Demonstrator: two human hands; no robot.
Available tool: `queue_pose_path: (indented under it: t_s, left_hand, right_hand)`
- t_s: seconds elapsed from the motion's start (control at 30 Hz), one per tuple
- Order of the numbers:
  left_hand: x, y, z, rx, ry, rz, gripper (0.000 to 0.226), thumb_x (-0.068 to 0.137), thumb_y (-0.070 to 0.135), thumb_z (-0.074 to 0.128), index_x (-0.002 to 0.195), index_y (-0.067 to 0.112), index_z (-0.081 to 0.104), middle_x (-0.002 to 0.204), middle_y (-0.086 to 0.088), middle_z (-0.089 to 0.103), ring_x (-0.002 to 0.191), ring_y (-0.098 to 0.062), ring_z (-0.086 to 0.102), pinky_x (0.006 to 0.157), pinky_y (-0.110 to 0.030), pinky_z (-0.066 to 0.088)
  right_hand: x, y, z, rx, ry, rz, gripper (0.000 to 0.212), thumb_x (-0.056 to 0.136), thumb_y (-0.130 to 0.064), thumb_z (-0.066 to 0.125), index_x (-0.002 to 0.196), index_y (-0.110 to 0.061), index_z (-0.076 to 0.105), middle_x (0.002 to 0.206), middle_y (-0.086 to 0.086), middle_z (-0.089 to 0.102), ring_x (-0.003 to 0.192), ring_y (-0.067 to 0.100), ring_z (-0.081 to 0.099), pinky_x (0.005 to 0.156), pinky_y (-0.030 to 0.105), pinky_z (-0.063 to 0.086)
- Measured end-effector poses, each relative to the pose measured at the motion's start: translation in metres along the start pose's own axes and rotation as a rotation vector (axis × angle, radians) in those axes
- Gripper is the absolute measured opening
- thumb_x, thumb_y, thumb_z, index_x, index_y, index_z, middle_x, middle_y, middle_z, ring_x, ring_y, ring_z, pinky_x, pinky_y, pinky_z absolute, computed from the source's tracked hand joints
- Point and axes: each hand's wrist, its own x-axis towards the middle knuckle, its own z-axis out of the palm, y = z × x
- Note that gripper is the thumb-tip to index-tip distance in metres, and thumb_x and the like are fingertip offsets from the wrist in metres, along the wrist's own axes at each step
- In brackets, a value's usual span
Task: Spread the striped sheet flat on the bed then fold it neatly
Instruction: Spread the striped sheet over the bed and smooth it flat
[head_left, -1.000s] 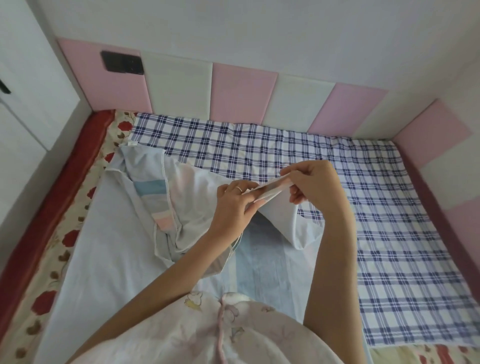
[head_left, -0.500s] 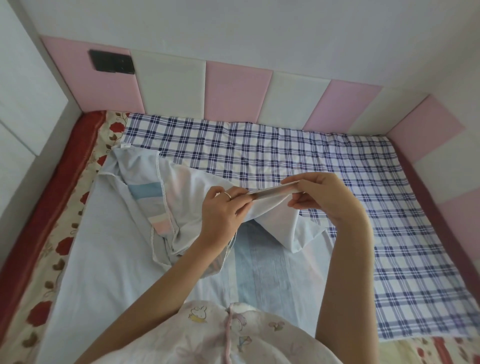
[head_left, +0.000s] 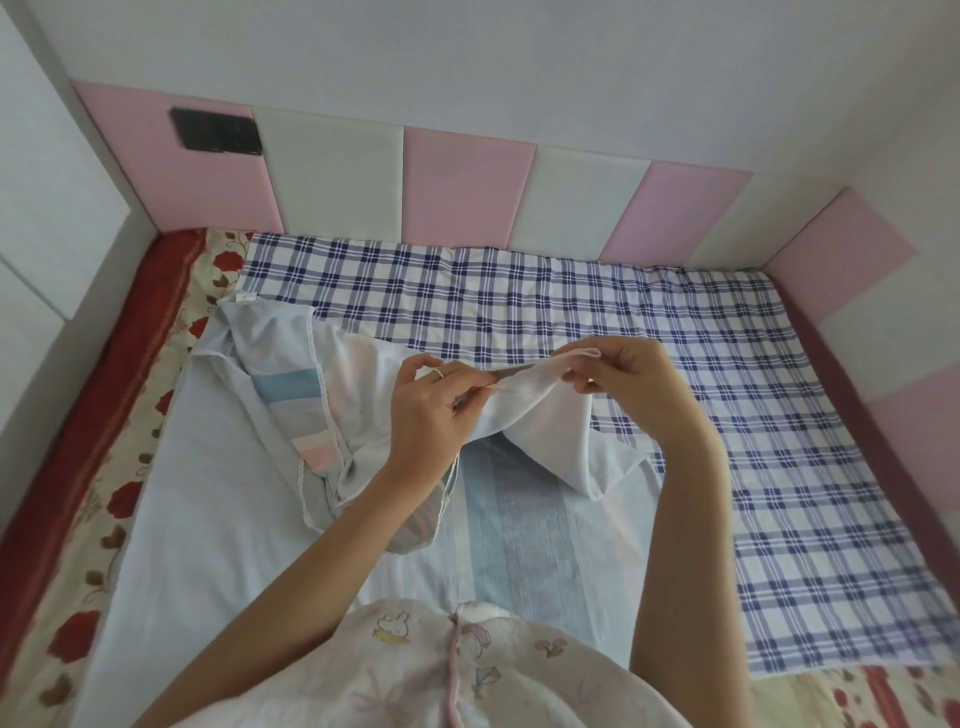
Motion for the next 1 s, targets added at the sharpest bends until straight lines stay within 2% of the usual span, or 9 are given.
queue_pose_path:
  t_s: [0.1,0.2,0.23,0.37,0.57,0.67,0.77,0.9,1.0]
  left_hand:
    - [0.005,0.005,-0.005,-0.112,0.004,-0.118,0.010,0.083,0.022,0.067,0.086,0.015,0.062,0.074,0.006,0.066,0.068,-0.004,0.060,0.078,-0.034,0.051]
    - [0.011,0.010,-0.010,-0.181,-0.024,-0.194,0.018,0.084,0.021,0.066,0.097,0.017,0.055,0.081,0.005,0.065,0.073,-0.007,0.064,0.068,-0.018,0.053]
    - [0.013,0.012,-0.010,-0.152,-0.036,-0.168,0.015,0.085,0.018,0.065,0.098,0.014,0.059,0.082,0.005,0.066,0.073,-0.007,0.064,0.066,-0.019,0.054]
    - [0.021,0.009,-0.007,0.034,-0.062,-0.069,0.008,0.081,0.004,0.065,0.088,0.009,0.065,0.083,0.003,0.065,0.063,-0.011,0.060,0.049,-0.026,0.049]
    - [0.003,-0.022,-0.010,0.098,-0.146,-0.195,0.016,0.076,-0.002,0.065,0.088,0.009,0.062,0.083,0.003,0.062,0.064,-0.009,0.055,0.050,-0.022,0.046]
    - [-0.010,-0.040,-0.014,0.103,-0.200,-0.260,0.017,0.076,-0.003,0.067,0.085,0.009,0.060,0.082,0.009,0.055,0.067,-0.006,0.050,0.054,-0.009,0.036]
    - [-0.021,-0.048,-0.017,0.163,-0.175,-0.297,0.019,0.073,-0.001,0.069,0.080,0.011,0.057,0.079,0.009,0.054,0.069,-0.008,0.049,0.051,-0.010,0.031]
    - [-0.027,-0.043,-0.016,0.185,-0.135,-0.069,0.026,0.070,-0.005,0.067,0.089,0.007,0.053,0.080,-0.003,0.061,0.056,-0.016,0.053,0.051,-0.022,0.037]
    - [-0.031,-0.041,-0.010,0.164,-0.192,0.177,0.034,0.081,0.000,0.049,0.113,0.014,0.047,0.106,-0.013,0.064,0.052,-0.015,0.055,0.044,-0.019,0.038]
  right_hand:
    - [0.005,0.004,0.005,-0.196,0.139,-0.124,0.021,0.092,-0.014,0.061,0.092,-0.033,0.070,0.089,-0.009,0.059,0.086,0.016,0.054,0.078,0.022,0.044]
    - [0.007,0.002,0.015,-0.220,0.242,-0.282,0.015,0.091,-0.012,0.061,0.096,-0.021,0.072,0.105,-0.017,0.046,0.108,0.008,0.044,0.081,0.012,0.038]
    - [0.007,0.000,0.019,-0.159,0.252,-0.315,0.017,0.092,-0.009,0.058,0.093,-0.021,0.070,0.106,-0.019,0.051,0.106,0.004,0.048,0.079,0.012,0.040]
    - [0.005,-0.010,0.034,0.018,0.327,-0.338,0.030,0.092,0.001,0.046,0.085,-0.023,0.061,0.074,-0.024,0.062,0.067,-0.005,0.051,0.059,0.011,0.036]
    - [0.000,-0.014,0.031,0.123,0.485,-0.355,0.032,0.096,-0.003,0.041,0.084,-0.028,0.057,0.063,-0.024,0.056,0.060,-0.007,0.043,0.056,0.008,0.032]
    - [-0.004,-0.010,0.027,0.192,0.547,-0.335,0.026,0.098,-0.011,0.042,0.084,-0.026,0.057,0.061,-0.023,0.053,0.060,-0.005,0.041,0.057,0.010,0.032]
    - [-0.006,-0.005,0.021,0.214,0.625,-0.316,0.027,0.098,-0.010,0.042,0.082,-0.025,0.057,0.060,-0.023,0.052,0.059,-0.005,0.040,0.057,0.010,0.032]
    - [-0.007,-0.002,0.014,0.215,0.636,-0.294,0.027,0.099,-0.009,0.042,0.082,-0.024,0.057,0.060,-0.023,0.052,0.058,-0.005,0.040,0.056,0.010,0.032]
    - [-0.007,-0.003,0.011,0.233,0.640,-0.286,0.028,0.099,-0.006,0.042,0.081,-0.022,0.057,0.059,-0.024,0.052,0.059,-0.006,0.042,0.057,0.009,0.033]
